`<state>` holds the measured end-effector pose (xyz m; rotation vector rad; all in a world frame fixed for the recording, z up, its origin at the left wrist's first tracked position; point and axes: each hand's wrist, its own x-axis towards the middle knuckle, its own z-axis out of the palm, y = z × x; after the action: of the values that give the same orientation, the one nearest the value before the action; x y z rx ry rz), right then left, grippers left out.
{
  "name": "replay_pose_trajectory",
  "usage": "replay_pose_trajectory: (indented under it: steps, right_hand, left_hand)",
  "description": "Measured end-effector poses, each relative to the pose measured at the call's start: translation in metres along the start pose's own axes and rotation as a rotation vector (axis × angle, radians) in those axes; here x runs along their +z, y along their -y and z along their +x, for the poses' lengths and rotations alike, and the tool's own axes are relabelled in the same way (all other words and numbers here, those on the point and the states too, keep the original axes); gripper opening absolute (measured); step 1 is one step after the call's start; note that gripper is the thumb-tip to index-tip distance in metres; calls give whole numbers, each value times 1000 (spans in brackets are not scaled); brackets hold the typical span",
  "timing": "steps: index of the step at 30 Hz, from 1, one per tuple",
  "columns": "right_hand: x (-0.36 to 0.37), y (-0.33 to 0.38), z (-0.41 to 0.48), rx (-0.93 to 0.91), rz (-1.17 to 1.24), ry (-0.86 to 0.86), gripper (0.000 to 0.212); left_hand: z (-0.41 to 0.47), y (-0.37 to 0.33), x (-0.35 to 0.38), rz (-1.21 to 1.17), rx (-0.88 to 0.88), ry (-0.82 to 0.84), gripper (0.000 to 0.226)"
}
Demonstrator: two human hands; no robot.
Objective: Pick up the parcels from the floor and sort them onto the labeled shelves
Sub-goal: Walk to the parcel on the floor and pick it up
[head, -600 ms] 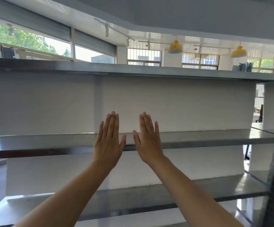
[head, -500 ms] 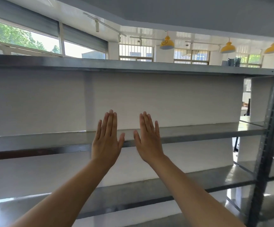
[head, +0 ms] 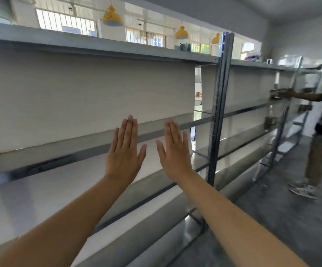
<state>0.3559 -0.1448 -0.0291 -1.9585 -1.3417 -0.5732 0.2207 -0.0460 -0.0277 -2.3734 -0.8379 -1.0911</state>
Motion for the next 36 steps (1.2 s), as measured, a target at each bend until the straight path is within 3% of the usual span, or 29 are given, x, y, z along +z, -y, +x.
replay_pose_trajectory:
  steps: [19, 36]
  right_hand:
    - [-163, -270, -68, 360, -400, -84, 65]
    - [-236, -421, -138, 603, -577, -94, 64]
  left_hand:
    - [66, -302, 76, -270, 334, -28, 72]
    - [84, -514, 121, -550, 505, 29, 70]
